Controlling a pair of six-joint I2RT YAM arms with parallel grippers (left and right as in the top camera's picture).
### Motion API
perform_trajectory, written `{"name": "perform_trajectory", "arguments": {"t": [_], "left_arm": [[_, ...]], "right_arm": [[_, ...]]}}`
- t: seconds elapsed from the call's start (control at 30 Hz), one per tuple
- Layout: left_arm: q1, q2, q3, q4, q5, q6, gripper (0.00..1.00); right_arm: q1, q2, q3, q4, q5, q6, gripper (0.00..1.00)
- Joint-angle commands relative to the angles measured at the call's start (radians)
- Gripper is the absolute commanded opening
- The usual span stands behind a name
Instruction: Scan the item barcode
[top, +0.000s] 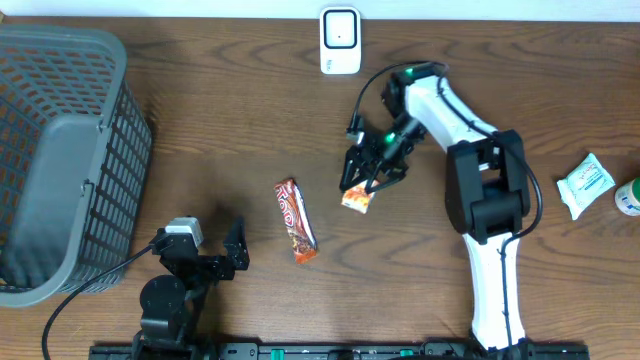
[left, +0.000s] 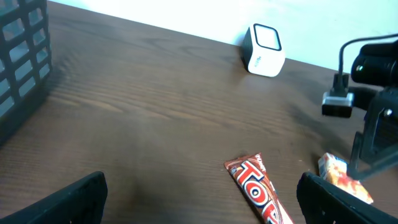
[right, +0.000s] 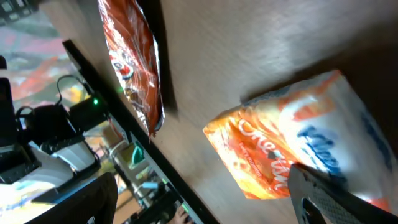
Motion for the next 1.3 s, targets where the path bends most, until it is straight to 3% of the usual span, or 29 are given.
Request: {"name": "perform_trajectory", "arguments": {"t": [0.0, 0.33, 0.47, 0.73, 1.0, 1.27], "left_arm": [[0.003, -0.006, -0.014, -0.029, 0.013, -0.009, 0.98], [0.003, -0.006, -0.014, -0.029, 0.013, -0.009, 0.98], [0.003, -0.006, -0.014, -0.029, 0.013, -0.009, 0.98], [0.003, -0.006, -0.014, -0.029, 0.013, -0.009, 0.98], [0.003, -0.006, -0.014, -0.029, 0.013, -0.009, 0.98], [0.003, -0.006, -0.014, -0.029, 0.013, -0.009, 0.98]], "right_arm": [[-0.009, -0.073, 0.070, -0.009, 0.012, -0.007, 0.85], [0.100, -0.160, 0.081, 0.003, 0.013, 0.038, 0.99], [0.181, -0.154, 0.054, 0.083, 0.052, 0.048, 0.99], [0.316, -0.104, 0.044, 0.187, 0.206, 0.267, 0.99], [0.388, -0.100, 0.037, 0.204, 0.332, 0.377, 0.99], [0.401, -0.091, -0.016, 0.399, 0.369, 0.435, 0.99]]}}
